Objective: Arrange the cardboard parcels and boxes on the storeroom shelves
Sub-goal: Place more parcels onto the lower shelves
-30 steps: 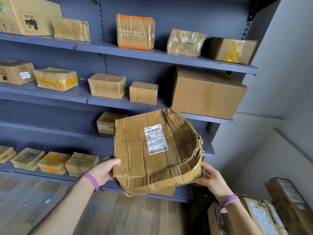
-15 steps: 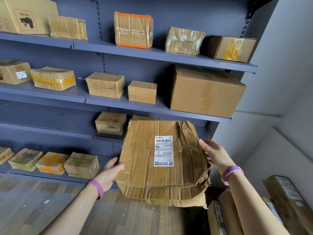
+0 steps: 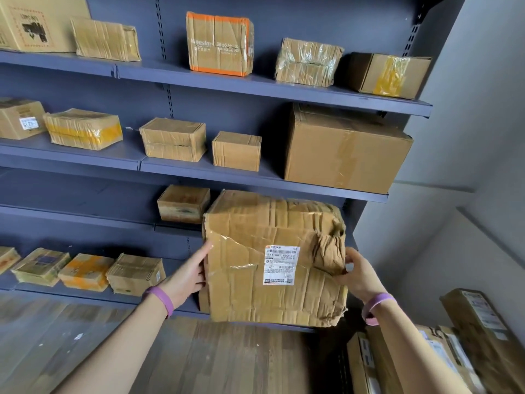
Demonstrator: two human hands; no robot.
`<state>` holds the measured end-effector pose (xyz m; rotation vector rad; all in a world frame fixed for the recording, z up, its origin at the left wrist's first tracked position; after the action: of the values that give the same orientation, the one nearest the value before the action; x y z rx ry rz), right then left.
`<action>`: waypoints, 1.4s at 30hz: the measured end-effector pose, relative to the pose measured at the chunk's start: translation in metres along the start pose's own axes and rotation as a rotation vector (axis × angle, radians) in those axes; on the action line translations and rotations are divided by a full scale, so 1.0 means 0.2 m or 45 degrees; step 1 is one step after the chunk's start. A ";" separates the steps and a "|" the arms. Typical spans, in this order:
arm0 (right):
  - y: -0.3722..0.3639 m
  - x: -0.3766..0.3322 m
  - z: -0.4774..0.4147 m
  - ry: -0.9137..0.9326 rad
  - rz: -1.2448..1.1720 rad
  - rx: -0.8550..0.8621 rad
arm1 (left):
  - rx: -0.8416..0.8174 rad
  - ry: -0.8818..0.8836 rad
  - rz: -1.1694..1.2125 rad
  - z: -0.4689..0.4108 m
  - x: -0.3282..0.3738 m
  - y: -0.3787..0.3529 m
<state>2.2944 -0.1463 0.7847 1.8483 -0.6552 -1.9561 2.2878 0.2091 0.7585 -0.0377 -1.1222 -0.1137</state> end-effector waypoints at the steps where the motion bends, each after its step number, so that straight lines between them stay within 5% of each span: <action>1: 0.00 0.02 0.00 -0.001 -0.045 0.045 | 0.002 0.014 0.051 0.00 0.02 -0.01; 8: -0.02 0.17 0.03 -0.012 -0.243 0.058 | 0.100 0.196 0.372 -0.08 0.06 -0.02; 11: -0.03 0.21 0.04 -0.098 -0.573 -0.045 | 0.234 0.254 0.473 -0.17 0.04 -0.02; 16: -0.04 0.24 0.03 -0.382 -1.059 -0.018 | 0.126 0.131 0.436 -0.13 0.06 -0.10; 22: -0.02 0.35 -0.06 -0.514 -1.016 -0.225 | -0.111 0.032 0.282 -0.16 -0.05 -0.04; 33: 0.08 0.45 0.00 -0.442 -1.088 -0.233 | -0.335 -0.027 0.005 -0.27 -0.07 -0.11; 42: 0.20 0.63 -0.21 -0.316 -1.023 -0.309 | -0.132 0.204 0.255 -0.58 0.08 -0.38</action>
<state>2.3263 -0.2523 0.7023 1.8849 0.3383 -2.6240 2.3900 0.1222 0.7211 -0.2297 -0.9465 0.0044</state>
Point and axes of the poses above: each hand's wrist, its own z-axis away from the middle knuckle, its own y-axis out of the back of the hand, x = y × z, the point moved 1 cm from there along -z, towards the middle knuckle, and after that the axes turned 3 degrees about -z, right-handed, at the moved point
